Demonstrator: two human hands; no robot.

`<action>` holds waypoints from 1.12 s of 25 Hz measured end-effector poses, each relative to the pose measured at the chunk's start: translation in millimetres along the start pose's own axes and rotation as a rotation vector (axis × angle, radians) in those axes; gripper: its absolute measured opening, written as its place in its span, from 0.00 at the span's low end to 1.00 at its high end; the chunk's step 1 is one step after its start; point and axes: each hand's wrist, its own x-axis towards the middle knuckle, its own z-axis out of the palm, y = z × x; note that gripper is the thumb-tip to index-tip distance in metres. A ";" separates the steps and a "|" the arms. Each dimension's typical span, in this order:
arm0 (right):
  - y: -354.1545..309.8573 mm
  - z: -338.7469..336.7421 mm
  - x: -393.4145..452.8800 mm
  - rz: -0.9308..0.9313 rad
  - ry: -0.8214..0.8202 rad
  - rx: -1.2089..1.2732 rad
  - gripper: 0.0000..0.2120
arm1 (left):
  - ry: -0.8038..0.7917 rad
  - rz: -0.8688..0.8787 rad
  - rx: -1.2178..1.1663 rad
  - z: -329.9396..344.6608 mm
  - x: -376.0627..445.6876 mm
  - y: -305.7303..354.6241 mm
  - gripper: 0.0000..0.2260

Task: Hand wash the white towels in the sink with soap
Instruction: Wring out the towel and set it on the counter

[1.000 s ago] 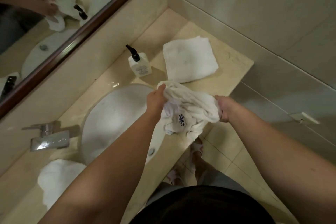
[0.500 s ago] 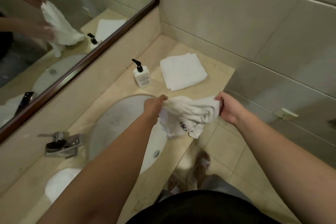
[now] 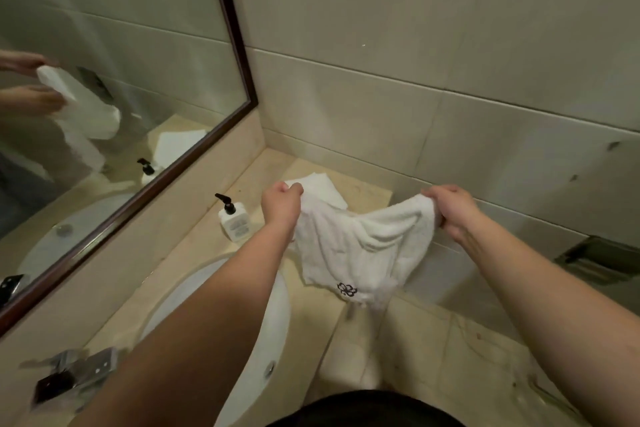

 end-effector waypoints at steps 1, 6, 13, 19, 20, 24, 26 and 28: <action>-11.0 -8.7 0.2 -0.019 0.012 -0.028 0.08 | -0.003 -0.003 -0.047 6.2 0.3 10.9 0.11; -57.2 -46.8 0.9 -0.131 0.040 -0.115 0.16 | -0.083 -0.126 -0.073 23.7 17.5 50.8 0.05; -93.4 -69.6 -1.8 -0.259 0.016 -0.140 0.13 | -0.166 0.184 0.496 30.8 30.4 51.7 0.08; -78.5 -72.8 11.1 -0.347 0.060 -0.516 0.08 | -0.117 0.257 0.815 21.3 26.9 37.3 0.11; -77.0 -73.2 13.9 -0.341 0.067 -0.539 0.09 | -0.135 0.177 0.658 21.6 29.5 34.9 0.12; -73.8 -74.1 20.5 -0.352 0.097 -0.602 0.09 | -0.151 -0.126 0.004 11.5 36.9 37.7 0.07; -72.4 -76.2 21.3 -0.334 0.076 -0.636 0.08 | -0.094 -0.153 -0.129 7.0 36.5 45.3 0.05; -80.0 -78.4 20.7 -0.320 0.070 -0.643 0.09 | -0.036 -0.129 -0.267 4.5 33.4 57.4 0.06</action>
